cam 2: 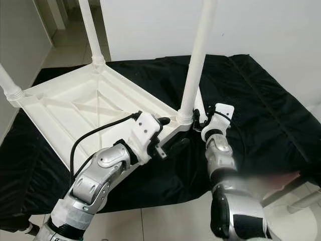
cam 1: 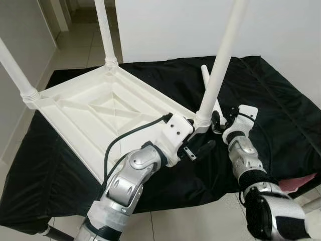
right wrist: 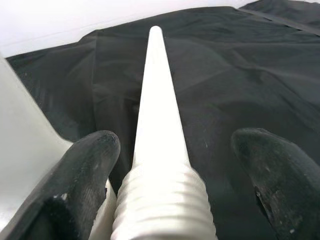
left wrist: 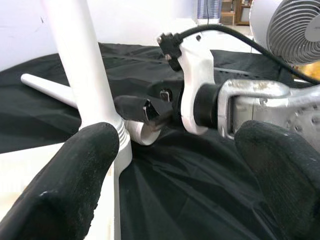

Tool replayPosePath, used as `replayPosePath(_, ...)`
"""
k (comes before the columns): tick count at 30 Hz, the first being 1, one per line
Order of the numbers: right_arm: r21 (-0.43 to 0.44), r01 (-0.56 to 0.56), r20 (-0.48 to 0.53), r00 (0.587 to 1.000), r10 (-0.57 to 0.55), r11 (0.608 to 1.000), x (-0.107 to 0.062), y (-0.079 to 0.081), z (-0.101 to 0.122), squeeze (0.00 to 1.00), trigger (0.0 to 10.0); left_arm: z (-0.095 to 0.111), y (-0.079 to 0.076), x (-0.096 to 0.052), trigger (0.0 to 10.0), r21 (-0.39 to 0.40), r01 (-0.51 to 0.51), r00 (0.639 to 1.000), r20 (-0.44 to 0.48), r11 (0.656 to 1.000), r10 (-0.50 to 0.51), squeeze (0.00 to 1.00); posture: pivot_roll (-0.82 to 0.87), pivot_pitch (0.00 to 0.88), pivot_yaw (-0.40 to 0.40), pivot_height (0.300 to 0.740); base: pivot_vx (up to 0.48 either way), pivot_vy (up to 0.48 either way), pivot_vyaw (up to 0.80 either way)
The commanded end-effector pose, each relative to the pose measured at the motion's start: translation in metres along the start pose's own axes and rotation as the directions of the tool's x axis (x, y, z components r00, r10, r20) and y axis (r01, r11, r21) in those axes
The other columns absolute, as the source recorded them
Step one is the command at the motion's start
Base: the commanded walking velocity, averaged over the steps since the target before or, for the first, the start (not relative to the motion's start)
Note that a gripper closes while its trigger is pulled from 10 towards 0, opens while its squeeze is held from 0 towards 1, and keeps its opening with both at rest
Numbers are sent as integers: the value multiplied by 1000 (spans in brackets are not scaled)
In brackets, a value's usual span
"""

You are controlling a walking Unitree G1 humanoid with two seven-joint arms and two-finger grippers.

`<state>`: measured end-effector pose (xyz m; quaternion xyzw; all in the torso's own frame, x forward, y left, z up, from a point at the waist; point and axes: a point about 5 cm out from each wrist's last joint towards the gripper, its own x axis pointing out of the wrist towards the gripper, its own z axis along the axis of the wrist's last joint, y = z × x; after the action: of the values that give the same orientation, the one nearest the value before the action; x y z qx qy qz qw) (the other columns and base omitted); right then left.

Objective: Building children table

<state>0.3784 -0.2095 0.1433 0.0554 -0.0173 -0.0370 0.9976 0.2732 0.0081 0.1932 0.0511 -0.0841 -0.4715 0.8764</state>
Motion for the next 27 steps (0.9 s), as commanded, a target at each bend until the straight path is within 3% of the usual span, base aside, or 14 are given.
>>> replayPosePath(1,-10,-30,-37,999,30,1000,1,4,-4,0,10000,1,1,-1,10000,10,-44,999,-7,999,44,0,28,116,-9,740,0,0,0)
replayPosePath(22,-36,-149,-139,980,142,988,1,15,-18,0,10000,6,1,-8,10000,-3,-93,995,-23,996,93,0,80,185,-34,740,0,0,0)
replayPosePath(27,-50,-167,-157,975,158,985,-2,12,-22,0,10000,7,0,-8,10000,-9,-100,995,-24,995,100,0,86,192,-36,740,0,0,0)
